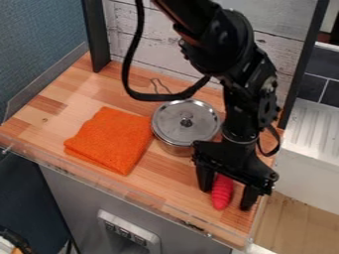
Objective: Move the red fork to the left side of the orange cloth
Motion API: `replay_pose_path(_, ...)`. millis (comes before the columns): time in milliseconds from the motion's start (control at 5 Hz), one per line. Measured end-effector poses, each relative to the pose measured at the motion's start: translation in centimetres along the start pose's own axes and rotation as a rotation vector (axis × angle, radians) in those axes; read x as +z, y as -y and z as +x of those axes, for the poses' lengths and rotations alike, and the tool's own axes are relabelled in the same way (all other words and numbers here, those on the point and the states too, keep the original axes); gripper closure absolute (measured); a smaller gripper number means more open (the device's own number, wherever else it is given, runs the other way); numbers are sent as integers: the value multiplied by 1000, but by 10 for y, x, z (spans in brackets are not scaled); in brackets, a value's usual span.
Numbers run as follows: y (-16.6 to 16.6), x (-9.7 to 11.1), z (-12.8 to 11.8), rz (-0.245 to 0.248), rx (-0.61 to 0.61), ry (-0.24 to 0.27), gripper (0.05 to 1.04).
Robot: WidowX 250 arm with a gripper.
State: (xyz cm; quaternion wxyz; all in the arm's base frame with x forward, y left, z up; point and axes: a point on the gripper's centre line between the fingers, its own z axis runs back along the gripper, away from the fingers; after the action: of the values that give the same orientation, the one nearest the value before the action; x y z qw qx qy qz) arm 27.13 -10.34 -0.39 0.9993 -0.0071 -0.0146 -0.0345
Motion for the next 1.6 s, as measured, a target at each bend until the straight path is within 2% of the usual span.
replay_pose_path(200, -1, 0, 2, -13, -5, 9, 416)
replay_pose_path(400, -1, 1, 0, 2, -29, -9, 637)
replay_pose_path(600, 3, 20, 5, -14, -53, 22, 639)
replay_pose_path(800, -6, 58, 15, -53, -25, 97, 639)
replay_pose_path(1000, -38, 92, 16, -69, 9, 168, 639)
replay_pose_path(1200, -74, 96, 6, -43, 35, 157, 639)
replay_pose_path(1400, -122, 85, -11, 61, 95, 106, 639)
replay_pose_path(1600, -171, 68, -24, 119, 102, 36, 639)
